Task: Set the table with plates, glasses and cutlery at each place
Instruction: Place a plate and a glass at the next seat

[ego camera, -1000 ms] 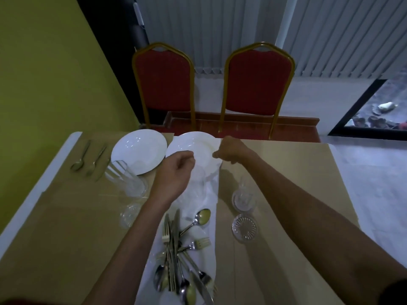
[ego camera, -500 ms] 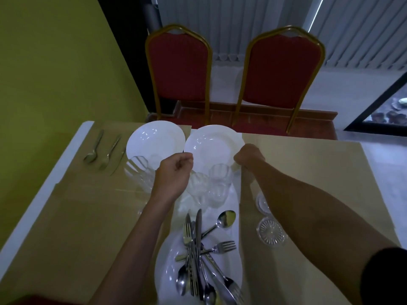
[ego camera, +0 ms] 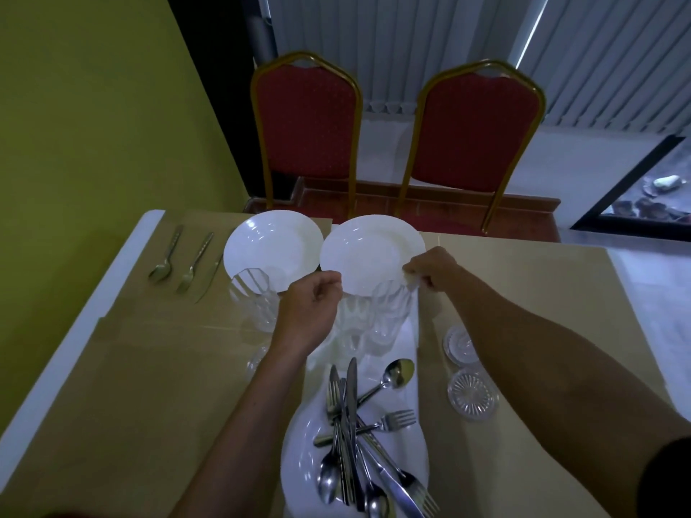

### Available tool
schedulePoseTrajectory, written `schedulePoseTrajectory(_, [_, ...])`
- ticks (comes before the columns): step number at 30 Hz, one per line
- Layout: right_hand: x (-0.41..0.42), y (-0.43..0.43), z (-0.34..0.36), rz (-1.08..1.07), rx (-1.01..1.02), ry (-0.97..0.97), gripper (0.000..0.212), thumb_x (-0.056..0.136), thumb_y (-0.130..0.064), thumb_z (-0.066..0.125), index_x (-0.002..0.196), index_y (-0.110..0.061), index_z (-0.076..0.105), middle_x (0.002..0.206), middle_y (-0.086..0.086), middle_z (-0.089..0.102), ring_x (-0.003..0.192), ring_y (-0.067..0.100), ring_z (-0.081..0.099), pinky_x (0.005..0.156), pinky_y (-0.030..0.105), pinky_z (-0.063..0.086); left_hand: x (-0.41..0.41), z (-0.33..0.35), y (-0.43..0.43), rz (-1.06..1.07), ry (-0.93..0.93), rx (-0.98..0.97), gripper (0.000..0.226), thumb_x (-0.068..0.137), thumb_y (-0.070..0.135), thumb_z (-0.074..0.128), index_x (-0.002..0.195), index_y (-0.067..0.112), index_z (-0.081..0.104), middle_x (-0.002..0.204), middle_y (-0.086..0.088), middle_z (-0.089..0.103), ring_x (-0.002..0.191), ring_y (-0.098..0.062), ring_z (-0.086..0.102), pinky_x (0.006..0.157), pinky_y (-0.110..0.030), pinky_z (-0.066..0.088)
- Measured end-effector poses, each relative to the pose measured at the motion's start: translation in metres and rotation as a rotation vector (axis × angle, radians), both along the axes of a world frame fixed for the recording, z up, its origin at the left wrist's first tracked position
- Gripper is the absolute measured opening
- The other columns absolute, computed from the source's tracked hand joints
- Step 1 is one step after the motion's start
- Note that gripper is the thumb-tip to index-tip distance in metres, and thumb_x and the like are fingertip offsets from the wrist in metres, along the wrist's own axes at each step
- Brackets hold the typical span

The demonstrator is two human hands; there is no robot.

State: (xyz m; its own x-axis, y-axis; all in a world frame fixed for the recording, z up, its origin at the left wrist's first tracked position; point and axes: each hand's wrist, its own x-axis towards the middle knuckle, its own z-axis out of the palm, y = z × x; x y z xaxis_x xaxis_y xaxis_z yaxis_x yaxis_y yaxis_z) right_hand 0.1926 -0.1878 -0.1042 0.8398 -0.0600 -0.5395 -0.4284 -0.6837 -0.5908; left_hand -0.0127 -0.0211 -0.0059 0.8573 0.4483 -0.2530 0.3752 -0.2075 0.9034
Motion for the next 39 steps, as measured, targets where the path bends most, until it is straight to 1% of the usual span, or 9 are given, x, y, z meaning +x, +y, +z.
schedulePoseTrajectory(2, [0.002,0.0,0.014,-0.023,0.073,0.05,0.019,0.084,-0.011,0.073,0.09,0.002,0.061,0.067,0.016,0.061,0.05,0.02,0.058,0.048,0.028,0.047,0.001,0.004,-0.001,-0.016,-0.026,-0.001,0.022,0.094,0.022,0.059,0.112,0.023,0.071,0.105,0.014,0.07,0.101,-0.006,0.064,0.096,-0.041,0.054])
schedulePoseTrajectory(5, [0.004,-0.004,0.041,-0.021,0.151,0.035,0.022,0.089,-0.007,0.066,0.105,0.005,0.057,0.08,0.025,0.071,0.059,0.028,0.069,0.057,0.037,0.061,0.003,0.012,-0.01,-0.049,-0.058,0.02,0.024,0.094,0.024,0.058,0.115,0.023,0.07,0.11,0.01,0.07,0.103,-0.007,0.064,0.097,-0.04,0.054])
schedulePoseTrajectory(11, [0.004,-0.068,0.088,-0.066,0.189,-0.067,0.018,0.093,-0.007,0.062,0.105,0.005,0.06,0.091,0.027,0.071,0.082,0.035,0.074,0.056,0.036,0.059,0.002,0.019,-0.043,-0.157,-0.099,0.036,0.025,0.094,0.025,0.058,0.116,0.023,0.07,0.109,0.011,0.07,0.102,-0.005,0.063,0.096,-0.038,0.054])
schedulePoseTrajectory(14, [0.006,-0.111,0.094,-0.162,0.251,-0.053,0.023,0.093,-0.004,0.062,0.114,0.004,0.057,0.1,0.027,0.07,0.082,0.034,0.07,0.06,0.038,0.057,-0.005,0.018,-0.066,-0.215,-0.095,0.065,0.026,0.095,0.025,0.057,0.118,0.023,0.069,0.114,0.01,0.069,0.102,-0.004,0.062,0.089,-0.019,0.05])
schedulePoseTrajectory(17, [0.006,-0.143,0.084,-0.227,0.275,-0.035,0.023,0.092,0.001,0.061,0.113,0.003,0.053,0.087,0.022,0.067,0.071,0.03,0.069,0.059,0.037,0.055,-0.012,0.009,-0.091,-0.269,-0.073,0.108,0.026,0.096,0.025,0.056,0.118,0.022,0.069,0.113,0.01,0.069,0.1,-0.001,0.061,0.078,-0.004,0.042])
schedulePoseTrajectory(26, [-0.008,-0.199,-0.001,-0.376,0.434,0.13,0.027,0.093,0.002,0.052,0.121,0.003,0.049,0.069,0.019,0.061,0.038,0.015,0.054,0.053,0.034,0.055,-0.024,-0.045,-0.173,-0.339,0.144,0.194,0.026,0.096,0.024,0.055,0.119,0.021,0.067,0.113,0.01,0.067,0.101,-0.002,0.06,0.087,-0.019,0.045])
schedulePoseTrajectory(29, [-0.009,-0.207,-0.016,-0.392,0.487,0.175,0.021,0.096,-0.001,0.055,0.117,-0.002,0.051,0.081,0.015,0.064,0.051,0.016,0.056,0.059,0.035,0.057,-0.028,-0.062,-0.19,-0.309,0.256,0.188,0.03,0.095,0.023,0.055,0.123,0.017,0.065,0.119,0.004,0.068,0.101,-0.01,0.064,0.087,-0.023,0.049])
schedulePoseTrajectory(34, [-0.004,-0.216,-0.033,-0.375,0.575,0.216,0.025,0.095,0.003,0.052,0.119,0.0,0.051,0.09,0.022,0.058,0.055,0.022,0.048,0.041,0.029,0.053,-0.034,-0.074,-0.207,-0.224,0.306,0.205,0.022,0.094,0.02,0.058,0.112,0.017,0.069,0.101,0.008,0.066,0.097,-0.009,0.062,0.088,-0.021,0.044])
schedulePoseTrajectory(39, [-0.003,-0.235,-0.041,-0.352,0.551,0.206,0.018,0.094,0.002,0.052,0.111,-0.004,0.055,0.089,0.021,0.06,0.064,0.026,0.054,0.049,0.033,0.054,-0.034,-0.076,-0.214,-0.182,0.334,0.234,0.025,0.094,0.023,0.058,0.117,0.018,0.068,0.111,0.006,0.067,0.103,-0.01,0.062,0.095,-0.023,0.045])
